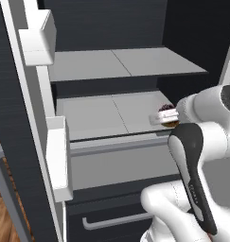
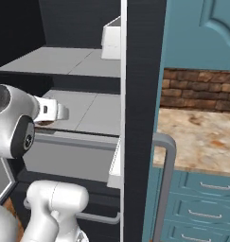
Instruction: Take the cupcake and cake from the fridge and place them on the empty tray on the dining counter.
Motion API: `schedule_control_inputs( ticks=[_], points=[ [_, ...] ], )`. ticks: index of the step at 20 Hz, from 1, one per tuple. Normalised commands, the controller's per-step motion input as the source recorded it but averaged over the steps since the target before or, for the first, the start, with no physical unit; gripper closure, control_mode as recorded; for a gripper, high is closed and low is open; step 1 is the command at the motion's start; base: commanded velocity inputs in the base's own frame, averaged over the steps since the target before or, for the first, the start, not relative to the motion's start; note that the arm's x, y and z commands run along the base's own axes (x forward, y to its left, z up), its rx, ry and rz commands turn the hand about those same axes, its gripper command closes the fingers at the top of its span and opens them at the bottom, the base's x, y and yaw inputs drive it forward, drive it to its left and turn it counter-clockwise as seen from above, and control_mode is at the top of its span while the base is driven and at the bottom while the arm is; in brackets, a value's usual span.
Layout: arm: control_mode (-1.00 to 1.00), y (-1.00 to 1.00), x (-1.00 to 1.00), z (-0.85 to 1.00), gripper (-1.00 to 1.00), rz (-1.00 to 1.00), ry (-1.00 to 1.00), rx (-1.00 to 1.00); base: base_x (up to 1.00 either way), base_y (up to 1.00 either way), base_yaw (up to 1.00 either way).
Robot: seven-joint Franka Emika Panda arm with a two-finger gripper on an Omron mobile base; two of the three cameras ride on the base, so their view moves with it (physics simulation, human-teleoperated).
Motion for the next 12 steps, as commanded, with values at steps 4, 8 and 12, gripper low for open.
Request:
schedule_control_inputs(
  ticks=[4, 8, 12],
  points=[
    [-1.00, -0.37, -0.46, 0.00, 1.00, 0.00, -0.11, 0.00, 0.00, 0.00, 0.00],
    [-1.00, -0.39, -0.38, 0.04, 1.00, 0.00, -0.10, 0.00, 0.00, 0.00, 0.00],
    [1.00, -0.15, -0.21, 0.08, 1.00, 0.00, -0.12, 0.00, 0.00, 0.00, 0.00]
  ],
)
